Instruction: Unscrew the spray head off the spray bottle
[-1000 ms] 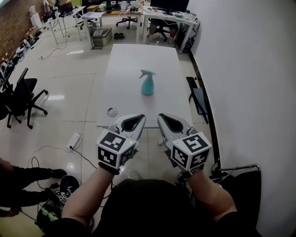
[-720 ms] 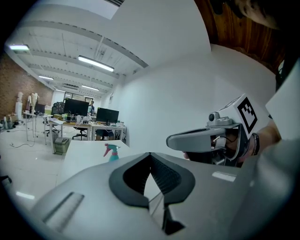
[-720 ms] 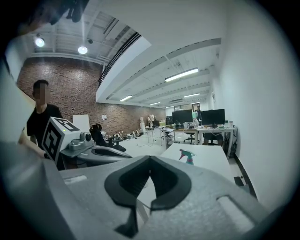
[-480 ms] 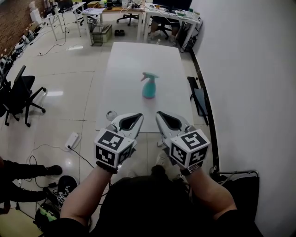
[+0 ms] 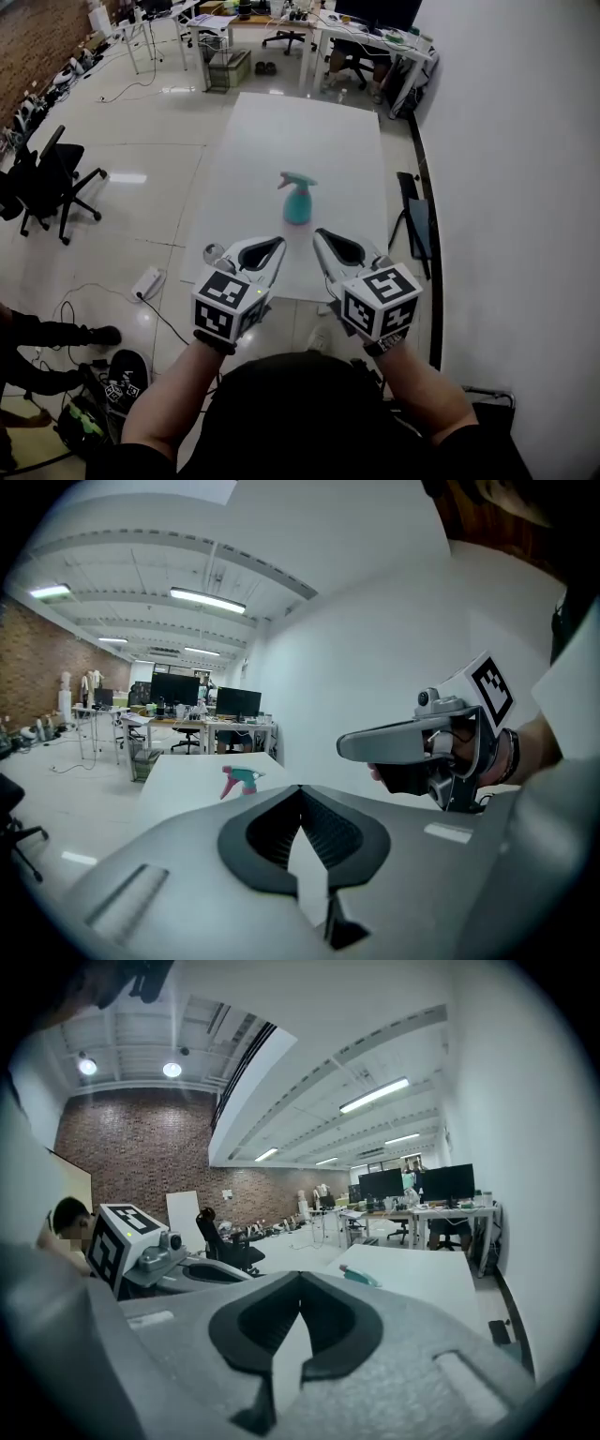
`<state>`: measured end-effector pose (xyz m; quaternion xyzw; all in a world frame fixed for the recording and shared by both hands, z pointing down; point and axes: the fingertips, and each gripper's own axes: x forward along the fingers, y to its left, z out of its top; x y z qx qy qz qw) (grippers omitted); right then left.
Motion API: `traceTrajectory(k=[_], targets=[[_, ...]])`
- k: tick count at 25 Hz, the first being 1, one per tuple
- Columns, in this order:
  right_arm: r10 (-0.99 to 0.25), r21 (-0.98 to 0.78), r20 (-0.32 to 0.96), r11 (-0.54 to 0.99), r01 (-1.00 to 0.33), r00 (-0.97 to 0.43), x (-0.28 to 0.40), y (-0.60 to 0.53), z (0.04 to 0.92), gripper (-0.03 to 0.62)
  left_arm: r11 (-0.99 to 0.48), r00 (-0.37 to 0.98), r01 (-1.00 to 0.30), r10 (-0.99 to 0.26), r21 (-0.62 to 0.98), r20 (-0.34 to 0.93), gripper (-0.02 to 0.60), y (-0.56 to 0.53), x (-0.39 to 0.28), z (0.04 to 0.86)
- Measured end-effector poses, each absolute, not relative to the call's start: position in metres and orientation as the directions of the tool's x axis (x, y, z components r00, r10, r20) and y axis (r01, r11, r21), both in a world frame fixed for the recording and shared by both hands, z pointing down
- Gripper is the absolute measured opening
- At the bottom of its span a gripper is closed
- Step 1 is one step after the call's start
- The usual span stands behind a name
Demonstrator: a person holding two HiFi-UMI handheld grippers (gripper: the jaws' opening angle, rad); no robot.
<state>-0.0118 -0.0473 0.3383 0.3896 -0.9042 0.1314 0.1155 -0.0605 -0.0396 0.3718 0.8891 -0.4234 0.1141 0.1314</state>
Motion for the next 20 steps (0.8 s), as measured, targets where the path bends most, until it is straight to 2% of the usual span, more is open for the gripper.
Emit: traceTrajectory(k=[11, 20], targets=[[-0.553, -0.218, 0.359, 0.734, -0.643, -0.752, 0.039, -0.094, 0.363, -0.009, -0.48, 0.49, -0.867, -0.772, 0.134, 0.404, 0.019, -0.08, -0.019, 0.401], [-0.505, -0.257, 0.348, 0.759, -0.599, -0.79, 0.058, -0.11, 0.37, -0.009, -0.423, 0.422, -0.9, -0.785, 0.105, 0.454, 0.061, -0.095, -0.006, 0.414]])
